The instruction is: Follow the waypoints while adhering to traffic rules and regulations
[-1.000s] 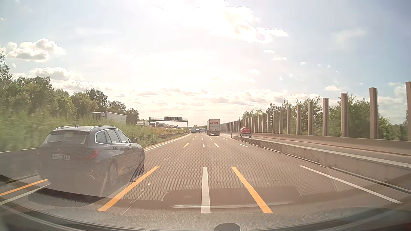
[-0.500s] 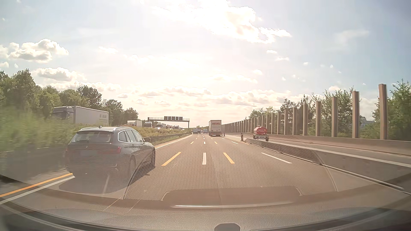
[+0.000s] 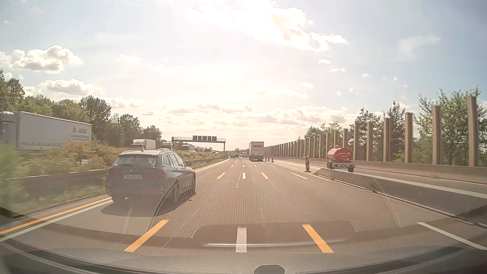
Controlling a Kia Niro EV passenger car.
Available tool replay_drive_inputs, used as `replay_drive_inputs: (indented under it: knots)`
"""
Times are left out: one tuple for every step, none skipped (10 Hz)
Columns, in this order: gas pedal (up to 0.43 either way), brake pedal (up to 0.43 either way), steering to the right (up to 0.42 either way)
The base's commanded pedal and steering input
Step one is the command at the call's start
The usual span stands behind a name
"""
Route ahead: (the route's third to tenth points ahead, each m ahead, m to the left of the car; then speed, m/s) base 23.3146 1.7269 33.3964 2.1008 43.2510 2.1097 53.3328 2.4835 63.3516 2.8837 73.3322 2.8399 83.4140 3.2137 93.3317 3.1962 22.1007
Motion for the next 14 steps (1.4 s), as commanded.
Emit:
replay_drive_inputs:
  knots:
    - [0.138,0.0,0.001]
    - [0.138,0.0,0.001]
    - [0.138,0.0,-0.001]
    - [0.138,0.0,-0.001]
    - [0.138,0.0,-0.002]
    - [0.138,0.0,-0.002]
    - [0.138,0.0,-0.001]
    - [0.138,0.0,-0.001]
    - [0.138,0.0,-0.001]
    - [0.138,0.0,-0.001]
    - [0.138,0.0,-0.001]
    - [0.138,0.0,0.0]
    - [0.138,0.0,0.0]
    - [0.138,0.0,0.0]
